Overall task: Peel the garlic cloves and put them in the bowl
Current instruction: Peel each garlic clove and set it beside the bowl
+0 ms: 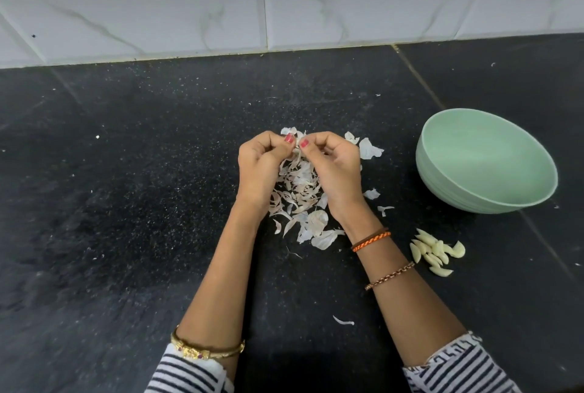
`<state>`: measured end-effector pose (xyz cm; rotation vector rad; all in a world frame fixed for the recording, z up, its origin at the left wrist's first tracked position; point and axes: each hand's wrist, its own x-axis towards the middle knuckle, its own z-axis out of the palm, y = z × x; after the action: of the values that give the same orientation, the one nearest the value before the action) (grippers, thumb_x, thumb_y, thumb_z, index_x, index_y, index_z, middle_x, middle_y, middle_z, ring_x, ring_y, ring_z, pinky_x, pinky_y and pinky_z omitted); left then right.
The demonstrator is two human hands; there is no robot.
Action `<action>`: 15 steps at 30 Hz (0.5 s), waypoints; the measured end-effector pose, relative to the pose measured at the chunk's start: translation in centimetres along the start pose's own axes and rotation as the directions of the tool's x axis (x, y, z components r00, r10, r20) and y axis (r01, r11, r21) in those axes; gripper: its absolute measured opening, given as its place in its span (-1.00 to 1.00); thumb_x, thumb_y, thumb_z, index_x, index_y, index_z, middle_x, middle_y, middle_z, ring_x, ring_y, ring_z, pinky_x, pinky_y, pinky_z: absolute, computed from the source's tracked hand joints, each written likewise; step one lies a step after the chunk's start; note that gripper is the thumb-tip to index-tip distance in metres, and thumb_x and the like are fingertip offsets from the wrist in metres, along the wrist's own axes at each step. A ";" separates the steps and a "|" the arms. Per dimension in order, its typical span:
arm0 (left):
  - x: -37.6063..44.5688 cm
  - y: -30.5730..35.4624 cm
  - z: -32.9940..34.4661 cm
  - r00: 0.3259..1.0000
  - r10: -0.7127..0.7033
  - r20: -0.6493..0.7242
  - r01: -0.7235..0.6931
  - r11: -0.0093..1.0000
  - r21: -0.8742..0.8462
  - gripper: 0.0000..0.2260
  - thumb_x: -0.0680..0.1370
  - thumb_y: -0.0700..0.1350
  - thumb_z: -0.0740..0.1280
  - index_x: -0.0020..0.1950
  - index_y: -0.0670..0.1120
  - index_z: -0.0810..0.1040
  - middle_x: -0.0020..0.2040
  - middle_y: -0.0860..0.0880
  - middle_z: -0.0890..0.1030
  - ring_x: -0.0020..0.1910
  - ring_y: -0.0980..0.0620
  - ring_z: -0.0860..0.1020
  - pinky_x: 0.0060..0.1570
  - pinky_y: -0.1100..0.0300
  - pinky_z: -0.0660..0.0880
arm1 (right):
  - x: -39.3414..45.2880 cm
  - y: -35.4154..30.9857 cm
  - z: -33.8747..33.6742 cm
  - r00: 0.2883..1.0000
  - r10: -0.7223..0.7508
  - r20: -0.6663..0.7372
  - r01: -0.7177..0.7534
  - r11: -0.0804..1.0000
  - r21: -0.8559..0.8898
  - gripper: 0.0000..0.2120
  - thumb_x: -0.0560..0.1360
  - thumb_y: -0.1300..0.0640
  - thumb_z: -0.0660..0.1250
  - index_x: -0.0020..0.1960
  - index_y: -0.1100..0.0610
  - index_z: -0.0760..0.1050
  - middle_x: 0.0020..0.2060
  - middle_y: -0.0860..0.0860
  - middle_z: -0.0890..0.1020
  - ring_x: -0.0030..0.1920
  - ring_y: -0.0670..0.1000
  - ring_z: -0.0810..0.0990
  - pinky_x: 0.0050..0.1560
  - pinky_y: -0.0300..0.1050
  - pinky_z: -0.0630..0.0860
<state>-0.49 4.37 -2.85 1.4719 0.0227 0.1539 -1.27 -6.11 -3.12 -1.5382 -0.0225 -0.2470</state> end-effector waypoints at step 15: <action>-0.1 -0.2 0.5 1.000 0.015 -0.015 -0.014 0.999 0.052 -0.63 0.53 -0.29 0.27 -0.45 -0.09 0.29 -0.57 0.18 0.32 -0.52 0.24 0.26 -0.46 0.37 0.26 | 0.3 1.7 -0.5 0.854 -0.520 0.027 0.455 0.720 -0.524 -0.81 0.48 0.13 0.25 -0.23 0.20 0.54 -0.30 -0.09 0.55 -0.18 -0.02 0.47 -0.13 -0.37 0.32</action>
<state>-0.47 3.87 -3.05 1.5231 0.0284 0.1772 -0.74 -6.59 -4.78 -2.0354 -0.2942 -0.8313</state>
